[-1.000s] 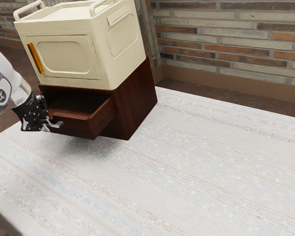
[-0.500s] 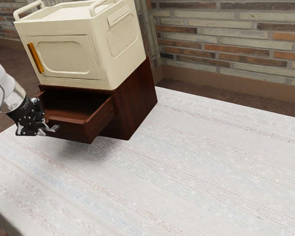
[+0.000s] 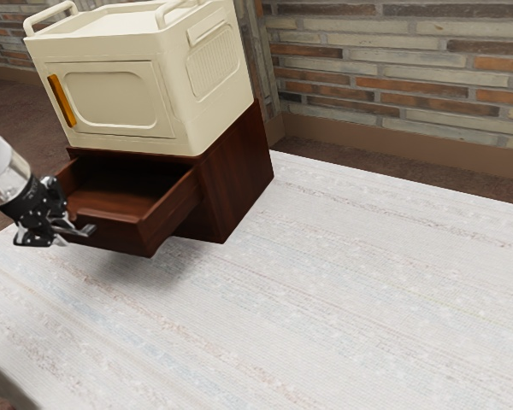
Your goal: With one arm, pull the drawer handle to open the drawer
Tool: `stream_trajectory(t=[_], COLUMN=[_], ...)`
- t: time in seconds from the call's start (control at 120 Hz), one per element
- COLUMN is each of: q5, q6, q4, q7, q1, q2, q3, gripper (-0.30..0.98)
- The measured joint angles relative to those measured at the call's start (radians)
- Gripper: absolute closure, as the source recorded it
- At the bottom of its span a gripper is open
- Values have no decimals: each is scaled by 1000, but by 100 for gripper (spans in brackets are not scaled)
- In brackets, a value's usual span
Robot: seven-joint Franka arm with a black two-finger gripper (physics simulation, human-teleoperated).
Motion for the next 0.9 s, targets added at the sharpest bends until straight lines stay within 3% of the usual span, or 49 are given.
stream_trajectory(t=[0.9], q5=[40], q6=[16], q4=[-70], q7=[-4], q1=[-3], q2=[-87], q3=[18], gripper=[56])
